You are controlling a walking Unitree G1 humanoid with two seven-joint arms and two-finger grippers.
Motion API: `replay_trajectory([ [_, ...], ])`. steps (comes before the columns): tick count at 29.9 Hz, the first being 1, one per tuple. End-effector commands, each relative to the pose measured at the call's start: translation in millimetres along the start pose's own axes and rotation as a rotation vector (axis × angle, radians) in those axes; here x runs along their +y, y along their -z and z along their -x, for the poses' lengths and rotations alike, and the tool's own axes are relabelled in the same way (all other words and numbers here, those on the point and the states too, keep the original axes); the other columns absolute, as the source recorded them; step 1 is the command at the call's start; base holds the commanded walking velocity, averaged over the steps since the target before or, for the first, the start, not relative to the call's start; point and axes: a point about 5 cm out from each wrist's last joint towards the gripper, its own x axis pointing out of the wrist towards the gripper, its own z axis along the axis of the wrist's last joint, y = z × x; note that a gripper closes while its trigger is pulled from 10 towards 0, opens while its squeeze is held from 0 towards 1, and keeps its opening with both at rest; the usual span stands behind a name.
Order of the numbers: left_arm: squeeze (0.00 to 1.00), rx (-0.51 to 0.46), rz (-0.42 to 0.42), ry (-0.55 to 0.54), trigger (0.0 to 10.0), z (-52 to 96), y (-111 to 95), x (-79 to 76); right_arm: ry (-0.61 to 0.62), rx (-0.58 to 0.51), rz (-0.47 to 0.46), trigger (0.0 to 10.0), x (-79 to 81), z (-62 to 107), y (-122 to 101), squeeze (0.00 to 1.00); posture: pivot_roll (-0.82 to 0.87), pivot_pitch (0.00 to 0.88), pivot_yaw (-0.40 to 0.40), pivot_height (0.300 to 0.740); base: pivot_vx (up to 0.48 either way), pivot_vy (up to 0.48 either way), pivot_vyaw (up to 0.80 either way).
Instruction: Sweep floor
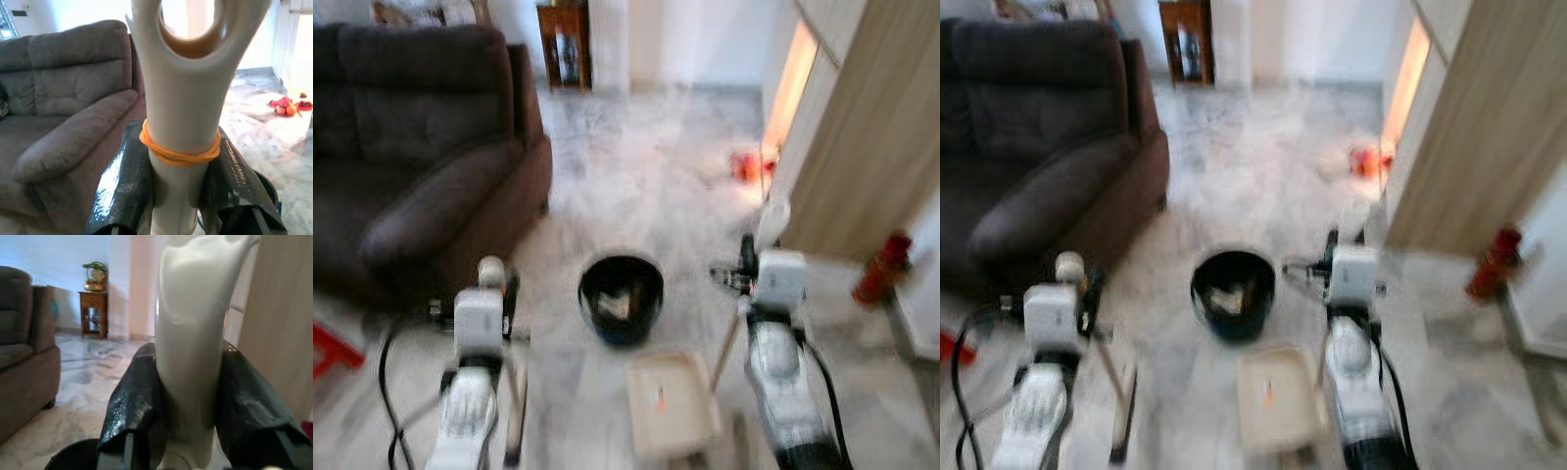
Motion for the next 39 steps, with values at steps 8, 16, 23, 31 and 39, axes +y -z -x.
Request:
replay_trajectory([
  [8,0.0,-0.069,-0.023,0.028,10.0,-10.9,-13.4,-6.1,-0.013,-0.062,-0.03,10.0,1.4,-8.9,-13.1,0.0,0.08,0.0,0.005,0.74,0.0,0.0,0.0],
  [16,0.0,-0.069,-0.022,0.034,10.0,-11.9,-13.5,-6.6,-0.014,-0.047,-0.04,10.0,1.9,-10.0,-12.0,0.0,0.08,0.0,0.007,0.74,0.0,0.0,-0.47],
  [23,0.0,-0.07,-0.026,0.036,10.0,-11.6,-13.6,-6.6,-0.02,-0.043,-0.042,10.0,4.1,-9.7,-11.5,0.0,0.08,0.0,0.007,0.74,0.0,0.0,-0.8],
  [31,0.0,-0.064,-0.035,0.035,10.0,-13.1,-12.9,-6.8,-0.022,-0.038,-0.039,10.0,4.2,-10.1,-10.7,0.0,0.08,0.0,0.007,0.74,0.0,0.0,-0.8],
  [39,0.0,-0.059,-0.059,0.046,10.0,-14.2,-11.6,-9.5,-0.028,-0.036,-0.039,10.0,5.6,-10.3,-10.6,0.0,0.08,0.0,0.005,0.74,0.0,-0.039,-0.8],
])
